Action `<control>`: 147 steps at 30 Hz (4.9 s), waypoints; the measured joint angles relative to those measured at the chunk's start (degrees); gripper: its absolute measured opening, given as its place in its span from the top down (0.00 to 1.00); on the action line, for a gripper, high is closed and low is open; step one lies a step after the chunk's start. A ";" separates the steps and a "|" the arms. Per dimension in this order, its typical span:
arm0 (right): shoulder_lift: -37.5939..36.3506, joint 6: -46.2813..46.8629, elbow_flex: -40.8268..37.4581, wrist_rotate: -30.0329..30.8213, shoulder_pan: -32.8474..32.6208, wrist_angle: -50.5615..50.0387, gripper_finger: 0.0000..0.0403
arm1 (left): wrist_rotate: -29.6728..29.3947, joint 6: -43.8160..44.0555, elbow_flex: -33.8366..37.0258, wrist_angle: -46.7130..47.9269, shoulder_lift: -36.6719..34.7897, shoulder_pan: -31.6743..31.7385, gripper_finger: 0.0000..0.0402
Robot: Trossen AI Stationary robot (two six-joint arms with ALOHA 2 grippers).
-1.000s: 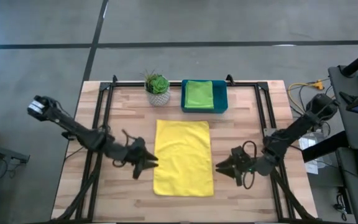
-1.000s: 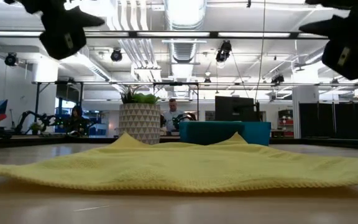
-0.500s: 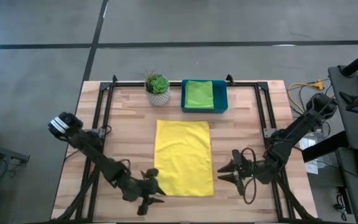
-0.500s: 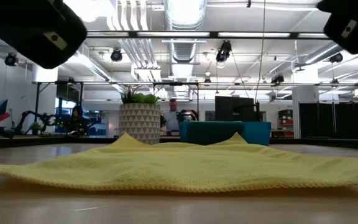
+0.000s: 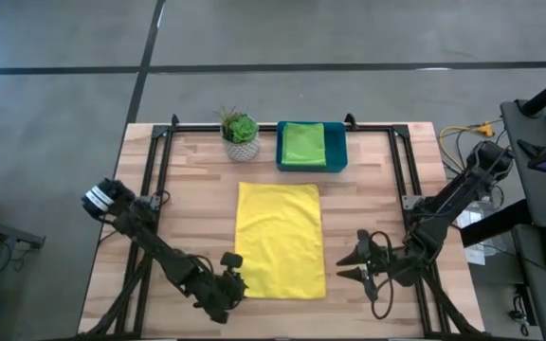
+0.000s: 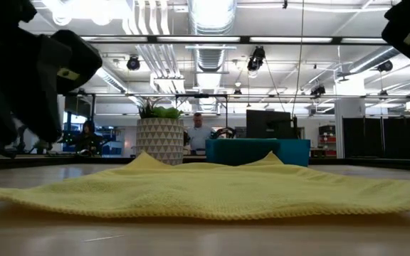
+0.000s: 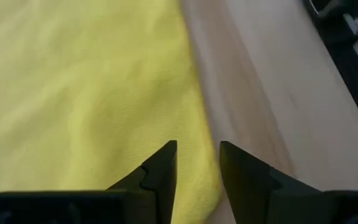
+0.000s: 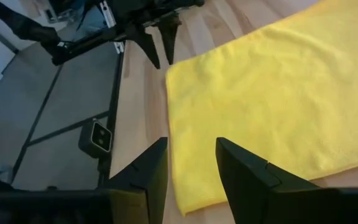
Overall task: Fold microfiber towels
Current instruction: Fold the yellow microfiber towel on top of the green microfiber towel into the dark blue bin
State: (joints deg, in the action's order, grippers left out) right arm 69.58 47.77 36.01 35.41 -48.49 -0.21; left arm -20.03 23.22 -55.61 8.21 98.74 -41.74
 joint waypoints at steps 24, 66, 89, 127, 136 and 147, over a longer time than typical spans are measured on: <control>0.00 1.95 -0.98 0.20 0.00 0.04 0.68 | 2.44 6.21 -7.03 14.23 10.12 -0.26 0.74; 30.86 -5.81 15.87 -13.28 2.19 9.29 0.68 | 3.15 6.43 -8.48 14.50 10.57 -0.19 1.00; 42.10 -10.99 23.38 -19.96 7.36 -6.21 0.68 | 3.12 8.03 -8.48 13.33 10.46 -0.11 1.00; 38.94 -13.41 30.05 -27.07 2.69 -17.77 0.98 | 6.56 8.00 -8.16 4.86 5.32 -1.17 1.00; 34.76 -13.20 30.06 -26.44 2.71 -21.03 0.98 | 3.24 7.48 -7.78 6.46 1.60 -1.36 1.00; 28.30 -16.50 26.70 -24.77 7.92 -26.21 0.98 | -4.56 7.36 -7.69 16.98 -2.58 0.23 1.00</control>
State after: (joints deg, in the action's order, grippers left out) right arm 97.88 31.27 62.71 10.65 -40.57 -26.42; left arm -24.58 30.58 -63.31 25.19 96.16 -41.51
